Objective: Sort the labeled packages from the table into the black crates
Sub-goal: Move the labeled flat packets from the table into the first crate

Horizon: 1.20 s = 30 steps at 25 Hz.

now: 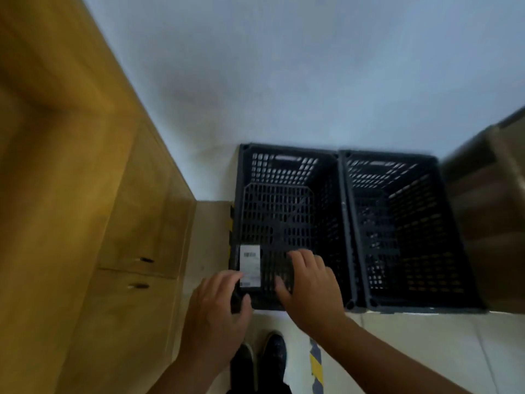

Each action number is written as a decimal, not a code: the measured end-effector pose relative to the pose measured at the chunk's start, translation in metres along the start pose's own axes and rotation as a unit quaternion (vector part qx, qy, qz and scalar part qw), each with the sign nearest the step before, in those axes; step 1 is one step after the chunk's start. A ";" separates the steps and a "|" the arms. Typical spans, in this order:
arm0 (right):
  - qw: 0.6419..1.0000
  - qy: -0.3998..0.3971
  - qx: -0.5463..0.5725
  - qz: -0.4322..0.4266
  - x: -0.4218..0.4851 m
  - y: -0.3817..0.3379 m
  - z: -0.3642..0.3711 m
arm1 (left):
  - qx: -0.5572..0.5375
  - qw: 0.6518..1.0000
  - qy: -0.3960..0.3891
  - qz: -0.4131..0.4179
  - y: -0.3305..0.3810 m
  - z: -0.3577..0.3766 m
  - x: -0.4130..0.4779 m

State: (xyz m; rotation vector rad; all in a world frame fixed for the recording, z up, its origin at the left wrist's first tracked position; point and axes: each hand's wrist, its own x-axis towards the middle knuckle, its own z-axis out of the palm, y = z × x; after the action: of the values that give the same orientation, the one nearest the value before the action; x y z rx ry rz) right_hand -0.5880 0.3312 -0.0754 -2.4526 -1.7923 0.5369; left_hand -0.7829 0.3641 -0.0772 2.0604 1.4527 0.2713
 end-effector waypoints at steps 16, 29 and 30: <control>0.960 0.215 0.010 0.180 -0.187 0.133 -0.198 | 0.018 0.941 -0.063 0.331 0.265 0.000 -0.013; 0.934 0.261 0.065 0.235 -0.303 0.401 -0.235 | 0.059 0.932 -0.052 0.355 0.489 0.149 -0.101; 0.934 0.259 0.065 0.235 -0.309 0.421 -0.239 | 0.057 0.933 -0.052 0.351 0.507 0.159 -0.107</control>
State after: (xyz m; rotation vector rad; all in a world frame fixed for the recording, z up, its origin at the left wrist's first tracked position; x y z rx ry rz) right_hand -0.2111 -0.0562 0.1196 -2.5953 -0.9482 0.0036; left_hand -0.3474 0.0979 0.1044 2.5843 0.6280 0.3543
